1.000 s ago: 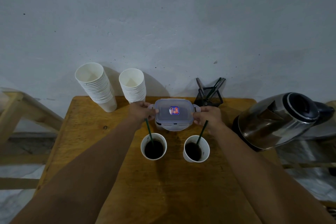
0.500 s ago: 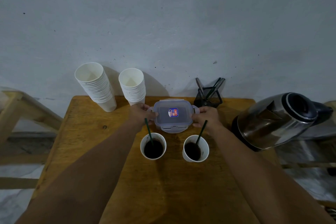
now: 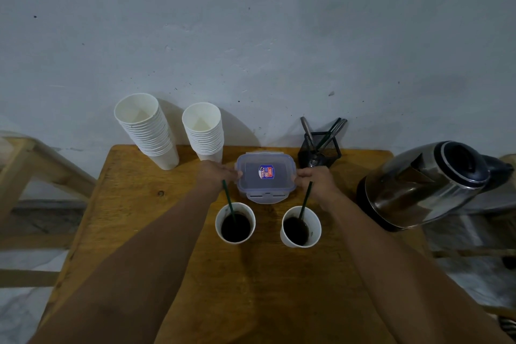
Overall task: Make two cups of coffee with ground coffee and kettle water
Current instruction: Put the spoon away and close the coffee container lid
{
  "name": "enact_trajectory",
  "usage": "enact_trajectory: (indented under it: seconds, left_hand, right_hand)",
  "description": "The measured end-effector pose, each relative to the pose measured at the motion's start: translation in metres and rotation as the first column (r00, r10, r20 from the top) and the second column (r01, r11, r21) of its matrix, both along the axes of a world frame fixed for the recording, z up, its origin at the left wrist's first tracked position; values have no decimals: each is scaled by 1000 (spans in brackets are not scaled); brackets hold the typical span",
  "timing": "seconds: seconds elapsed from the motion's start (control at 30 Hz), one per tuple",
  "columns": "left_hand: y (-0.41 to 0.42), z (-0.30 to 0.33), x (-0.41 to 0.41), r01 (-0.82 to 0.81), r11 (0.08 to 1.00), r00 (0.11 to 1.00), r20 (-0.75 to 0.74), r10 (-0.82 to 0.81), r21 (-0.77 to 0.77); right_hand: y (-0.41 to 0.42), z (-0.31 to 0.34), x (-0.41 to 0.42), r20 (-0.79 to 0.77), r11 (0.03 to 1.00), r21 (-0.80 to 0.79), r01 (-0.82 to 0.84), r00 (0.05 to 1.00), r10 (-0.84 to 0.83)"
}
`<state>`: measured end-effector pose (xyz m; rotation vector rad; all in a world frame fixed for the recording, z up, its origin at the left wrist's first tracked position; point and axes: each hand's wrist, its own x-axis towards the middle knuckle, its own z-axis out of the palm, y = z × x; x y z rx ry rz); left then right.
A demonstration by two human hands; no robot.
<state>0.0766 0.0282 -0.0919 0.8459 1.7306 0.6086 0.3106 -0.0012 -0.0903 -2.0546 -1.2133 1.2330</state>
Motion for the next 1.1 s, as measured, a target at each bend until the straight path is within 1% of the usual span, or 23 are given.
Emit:
enact_trajectory:
  seconds: [0.1, 0.2, 0.23, 0.27, 0.33, 0.37, 0.43, 0.5, 0.6, 0.67, 0.7, 0.77, 0.83, 0.9, 0.97, 1.03, 1.1]
  left_hand:
    - [3, -1, -2, 15, 999, 999, 47, -14, -28]
    - [0, 5, -2, 96, 995, 995, 37, -96, 4]
    - [-1, 7, -1, 131, 991, 991, 9, -131, 18]
    - [-1, 10, -1, 172, 984, 983, -62, -170, 38]
    - [1, 16, -2, 291, 953, 935, -238, -263, 88]
    - [2, 21, -3, 357, 927, 906, -283, -314, 113]
    - [6, 29, -5, 473, 872, 854, -309, -418, 129]
    - [11, 39, -5, 575, 812, 793, -313, -522, 104]
    - [19, 56, 2, 680, 727, 702, -368, -609, 94]
    - [25, 67, 11, 758, 648, 596, -478, -645, 70]
    - [26, 71, 17, 798, 602, 522, -541, -660, 36]
    - [26, 74, 29, 863, 501, 346, -646, -681, -66]
    - [23, 68, 38, 882, 435, 199, -694, -692, -181]
    - [18, 56, 43, 870, 401, 81, -718, -691, -288]
    - [14, 44, 44, 851, 365, -34, -733, -679, -378]
    - [13, 36, 44, 836, 353, -102, -752, -652, -420]
    - [15, 34, 45, 812, 364, -128, -746, -653, -457]
  right_hand:
    - [3, -1, -4, 77, 1000, -23, -11, 997, 13]
    - [3, 4, -3, 130, 994, -35, -105, 985, 109]
    - [5, 8, -2, 163, 986, -56, -160, 972, 167]
    - [6, 12, 0, 204, 974, -77, -213, 953, 224]
    - [12, 25, 1, 272, 948, -112, -299, 908, 319]
    - [16, 31, 0, 271, 934, -119, -336, 894, 356]
    - [26, 43, -1, 247, 908, -132, -397, 875, 418]
    - [36, 55, -1, 270, 866, -172, -470, 823, 500]
    - [50, 71, -10, 314, 812, -202, -548, 749, 584]
    - [56, 74, -20, 367, 767, -207, -607, 679, 636]
    - [58, 75, -25, 393, 746, -216, -630, 644, 657]
    - [60, 75, -35, 426, 700, -249, -669, 573, 700]
    - [58, 75, -42, 445, 640, -342, -688, 481, 755]
    - [54, 74, -49, 456, 589, -436, -681, 397, 797]
    - [50, 70, -56, 501, 544, -488, -682, 291, 815]
    - [49, 65, -63, 534, 523, -526, -671, 218, 817]
    - [47, 57, -67, 551, 523, -564, -639, 180, 815]
